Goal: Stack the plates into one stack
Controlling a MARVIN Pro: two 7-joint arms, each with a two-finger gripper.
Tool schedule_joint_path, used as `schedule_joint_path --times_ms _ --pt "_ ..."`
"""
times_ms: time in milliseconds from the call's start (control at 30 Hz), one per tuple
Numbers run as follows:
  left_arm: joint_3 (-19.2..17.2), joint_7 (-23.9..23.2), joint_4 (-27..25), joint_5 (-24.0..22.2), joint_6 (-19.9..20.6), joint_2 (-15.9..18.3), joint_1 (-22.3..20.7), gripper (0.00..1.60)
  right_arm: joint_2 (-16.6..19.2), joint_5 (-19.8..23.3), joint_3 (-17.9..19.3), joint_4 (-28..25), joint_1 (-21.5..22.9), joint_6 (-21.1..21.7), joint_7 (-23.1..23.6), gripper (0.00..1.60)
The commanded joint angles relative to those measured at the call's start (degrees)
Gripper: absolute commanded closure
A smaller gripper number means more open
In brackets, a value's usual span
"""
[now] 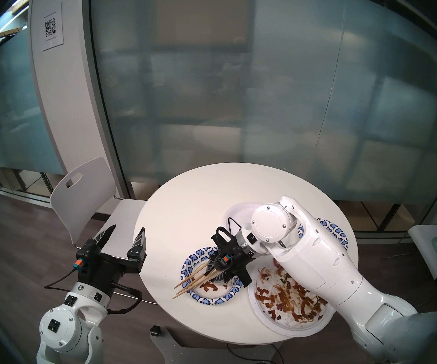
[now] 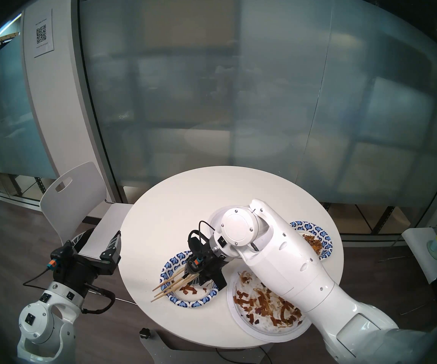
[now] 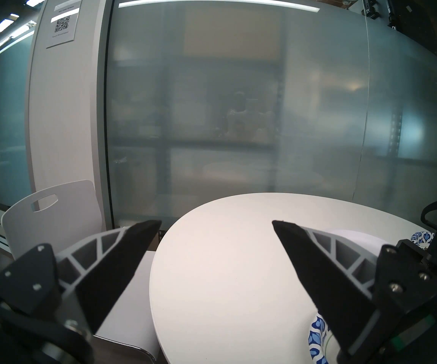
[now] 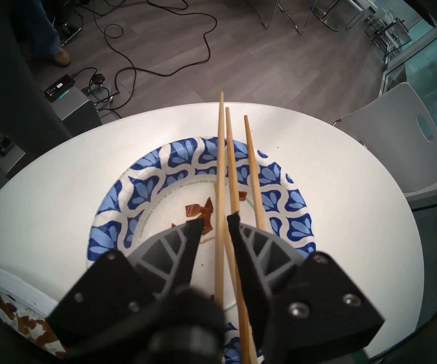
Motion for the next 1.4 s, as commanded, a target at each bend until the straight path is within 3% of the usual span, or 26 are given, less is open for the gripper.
schedule_joint_path --times_ms 0,300,567,600,667,767,867,900,1133,1367 --pt "0.1 -0.1 -1.2 0.1 -0.1 0.1 0.0 0.0 0.9 0.7 1.1 -2.7 -0.3 0.1 -0.1 0.73" --pt "0.1 -0.1 -1.2 0.1 -0.1 0.1 0.0 0.0 3.3 3.9 6.4 -7.6 -3.4 3.7 -1.1 0.73" --pt "0.1 -0.1 -1.1 0.1 -0.2 0.1 -0.1 0.0 3.8 11.8 16.1 -10.1 -8.5 10.7 -3.3 0.7" --pt "0.1 -0.1 -1.1 0.1 -0.2 0.1 -0.1 0.0 4.4 13.1 16.4 -10.5 -8.6 12.1 -4.0 0.69" --pt "0.1 -0.1 -1.0 0.1 -0.2 0.1 -0.1 0.0 4.8 15.5 20.4 -12.3 -11.2 14.2 -5.2 0.59" --pt "0.1 -0.1 -1.0 0.1 -0.2 0.1 -0.1 0.0 6.5 17.0 21.2 -13.5 -12.1 15.3 -6.7 0.56" --pt "0.1 -0.1 -1.0 0.1 -0.2 0.1 -0.1 0.0 6.6 18.7 25.8 -15.2 -15.9 16.4 -8.2 0.55" --pt "0.1 -0.1 -1.0 0.1 -0.2 0.1 -0.1 0.0 7.8 20.2 25.3 -15.2 -15.7 17.1 -9.6 0.55" --pt "0.1 -0.1 -1.0 0.1 -0.2 0.1 -0.1 0.0 9.3 24.4 31.8 -17.8 -21.6 19.3 -11.6 0.41" --pt "0.1 -0.1 -1.0 0.1 -0.2 0.1 -0.1 0.0 8.0 28.9 38.4 -19.4 -27.8 21.3 -13.8 0.3"
